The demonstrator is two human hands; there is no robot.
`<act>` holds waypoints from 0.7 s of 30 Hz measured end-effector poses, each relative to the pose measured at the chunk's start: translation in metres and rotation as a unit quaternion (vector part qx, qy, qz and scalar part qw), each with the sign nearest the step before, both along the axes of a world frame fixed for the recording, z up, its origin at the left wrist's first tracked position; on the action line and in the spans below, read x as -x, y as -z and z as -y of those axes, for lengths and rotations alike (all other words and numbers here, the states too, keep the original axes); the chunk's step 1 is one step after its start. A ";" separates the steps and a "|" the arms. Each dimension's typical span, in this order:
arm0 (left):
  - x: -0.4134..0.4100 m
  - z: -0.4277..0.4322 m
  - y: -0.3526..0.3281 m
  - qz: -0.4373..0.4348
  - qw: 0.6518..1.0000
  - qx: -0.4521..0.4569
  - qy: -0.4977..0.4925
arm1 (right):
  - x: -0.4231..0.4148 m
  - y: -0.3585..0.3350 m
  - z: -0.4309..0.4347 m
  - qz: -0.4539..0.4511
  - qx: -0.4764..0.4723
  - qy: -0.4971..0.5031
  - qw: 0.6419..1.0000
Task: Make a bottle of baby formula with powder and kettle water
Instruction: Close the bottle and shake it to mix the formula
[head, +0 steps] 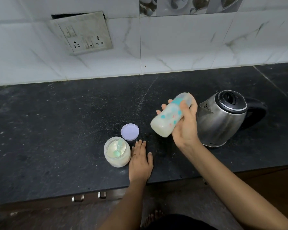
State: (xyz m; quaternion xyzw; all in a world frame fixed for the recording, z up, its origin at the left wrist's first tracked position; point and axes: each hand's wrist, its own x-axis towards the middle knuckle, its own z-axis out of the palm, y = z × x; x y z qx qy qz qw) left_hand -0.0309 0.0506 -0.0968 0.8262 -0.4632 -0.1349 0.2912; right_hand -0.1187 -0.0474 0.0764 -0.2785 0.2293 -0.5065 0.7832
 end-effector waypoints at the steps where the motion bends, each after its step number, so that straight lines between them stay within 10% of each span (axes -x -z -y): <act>1: 0.000 -0.001 -0.002 0.001 1.000 0.003 0.004 | -0.001 0.002 0.000 0.000 -0.005 -0.007 1.000; 4: -0.001 -0.003 -0.006 -0.066 0.998 0.021 -0.001 | 0.003 0.008 -0.015 -0.091 0.109 -0.150 0.978; 9: -0.002 -0.001 -0.001 0.000 1.000 0.000 0.008 | -0.004 -0.003 0.007 -0.007 0.007 -0.007 1.000; 13: -0.001 -0.003 -0.005 -0.035 0.999 0.017 0.005 | 0.009 0.010 -0.012 -0.095 0.113 -0.162 0.976; 18: -0.002 0.001 0.001 0.007 1.000 -0.006 0.006 | 0.003 0.013 0.007 -0.020 -0.047 0.022 0.998; 21: -0.004 0.000 0.008 0.027 0.999 -0.001 0.017 | 0.011 0.017 -0.008 -0.134 0.093 -0.143 0.976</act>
